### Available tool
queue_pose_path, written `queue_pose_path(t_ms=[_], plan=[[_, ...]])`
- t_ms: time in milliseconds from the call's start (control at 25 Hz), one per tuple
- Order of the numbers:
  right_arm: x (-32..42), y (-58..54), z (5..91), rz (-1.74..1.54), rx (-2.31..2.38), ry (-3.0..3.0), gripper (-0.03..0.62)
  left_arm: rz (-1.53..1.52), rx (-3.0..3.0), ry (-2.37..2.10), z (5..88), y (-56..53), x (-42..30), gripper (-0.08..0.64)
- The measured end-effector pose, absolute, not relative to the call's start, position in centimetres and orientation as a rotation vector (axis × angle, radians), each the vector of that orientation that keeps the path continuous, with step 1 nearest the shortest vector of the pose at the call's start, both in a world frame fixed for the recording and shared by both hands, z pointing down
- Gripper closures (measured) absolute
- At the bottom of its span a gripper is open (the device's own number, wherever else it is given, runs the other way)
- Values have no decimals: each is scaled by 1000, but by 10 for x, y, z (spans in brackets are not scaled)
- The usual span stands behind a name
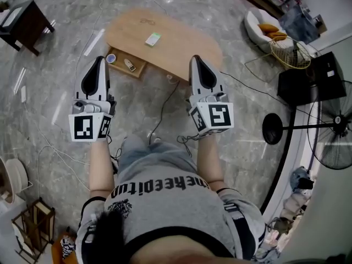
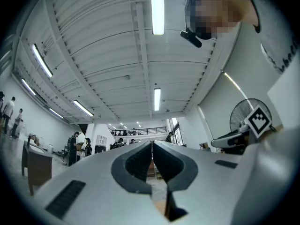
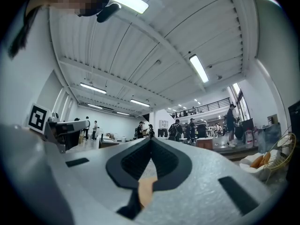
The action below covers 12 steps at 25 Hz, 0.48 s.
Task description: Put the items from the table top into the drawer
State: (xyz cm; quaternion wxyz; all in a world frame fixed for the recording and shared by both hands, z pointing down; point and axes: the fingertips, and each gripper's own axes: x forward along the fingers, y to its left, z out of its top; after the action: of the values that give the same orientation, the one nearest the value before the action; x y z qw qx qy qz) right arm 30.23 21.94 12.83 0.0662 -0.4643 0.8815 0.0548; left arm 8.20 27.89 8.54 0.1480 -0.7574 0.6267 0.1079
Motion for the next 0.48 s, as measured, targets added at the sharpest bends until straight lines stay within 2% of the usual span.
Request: queue_pose_path(t_ms=[480], plan=[[284,173,146,110,-1436,2661,589,303,-2211,1824,101,227,58,549]])
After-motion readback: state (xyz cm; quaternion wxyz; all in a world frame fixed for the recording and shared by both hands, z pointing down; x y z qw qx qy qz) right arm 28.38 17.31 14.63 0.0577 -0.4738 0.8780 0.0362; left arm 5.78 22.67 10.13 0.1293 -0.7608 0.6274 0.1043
